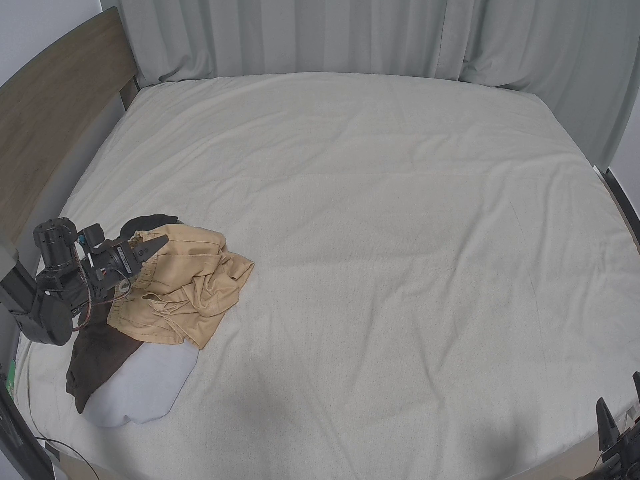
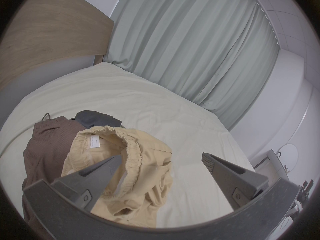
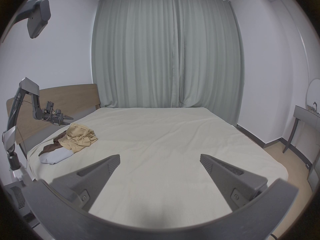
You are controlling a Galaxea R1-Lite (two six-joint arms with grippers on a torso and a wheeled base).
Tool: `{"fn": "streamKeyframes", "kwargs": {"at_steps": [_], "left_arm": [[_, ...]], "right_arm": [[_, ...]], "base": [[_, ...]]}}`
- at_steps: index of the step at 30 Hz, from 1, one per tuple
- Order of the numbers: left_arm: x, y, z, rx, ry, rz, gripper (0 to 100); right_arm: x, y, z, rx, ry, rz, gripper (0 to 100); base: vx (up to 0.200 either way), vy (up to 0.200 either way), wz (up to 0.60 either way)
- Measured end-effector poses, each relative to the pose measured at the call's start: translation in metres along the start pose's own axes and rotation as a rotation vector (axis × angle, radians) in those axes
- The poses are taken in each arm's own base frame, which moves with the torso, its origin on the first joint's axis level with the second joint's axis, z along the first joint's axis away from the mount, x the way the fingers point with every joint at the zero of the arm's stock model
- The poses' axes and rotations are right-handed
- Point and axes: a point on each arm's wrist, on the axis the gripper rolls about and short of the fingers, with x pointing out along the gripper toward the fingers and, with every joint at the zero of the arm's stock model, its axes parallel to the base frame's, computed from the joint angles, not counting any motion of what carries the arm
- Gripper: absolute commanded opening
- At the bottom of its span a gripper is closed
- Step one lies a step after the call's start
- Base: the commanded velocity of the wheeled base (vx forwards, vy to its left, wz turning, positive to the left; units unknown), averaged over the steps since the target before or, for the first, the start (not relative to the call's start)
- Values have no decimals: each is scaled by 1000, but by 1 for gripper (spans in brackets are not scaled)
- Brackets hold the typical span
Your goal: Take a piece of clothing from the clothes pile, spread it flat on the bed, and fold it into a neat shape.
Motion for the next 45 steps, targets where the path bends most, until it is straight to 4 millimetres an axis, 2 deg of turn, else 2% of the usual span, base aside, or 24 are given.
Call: {"fn": "streamKeyframes", "kwargs": {"at_steps": [11, 21, 29, 30, 40, 45], "left_arm": [[24, 2, -2, 7, 3, -20, 100], [34, 7, -14, -6, 34, -17, 100], [39, 11, -16, -3, 27, -14, 100], [40, 11, -16, -3, 26, -14, 0], [41, 12, -18, -4, 16, -23, 0], [35, 9, -22, -32, 13, -34, 0]], "right_arm": [[0, 0, 0, 0, 0, 0, 100], [0, 0, 0, 1, 0, 0, 100], [0, 0, 0, 1, 0, 0, 100], [0, 0, 0, 1, 0, 0, 100], [0, 0, 0, 1, 0, 0, 100], [0, 0, 0, 1, 0, 0, 100]], "base": [[0, 0, 0], [0, 0, 0], [0, 0, 0], [0, 0, 0], [0, 0, 0], [0, 0, 0]]}}
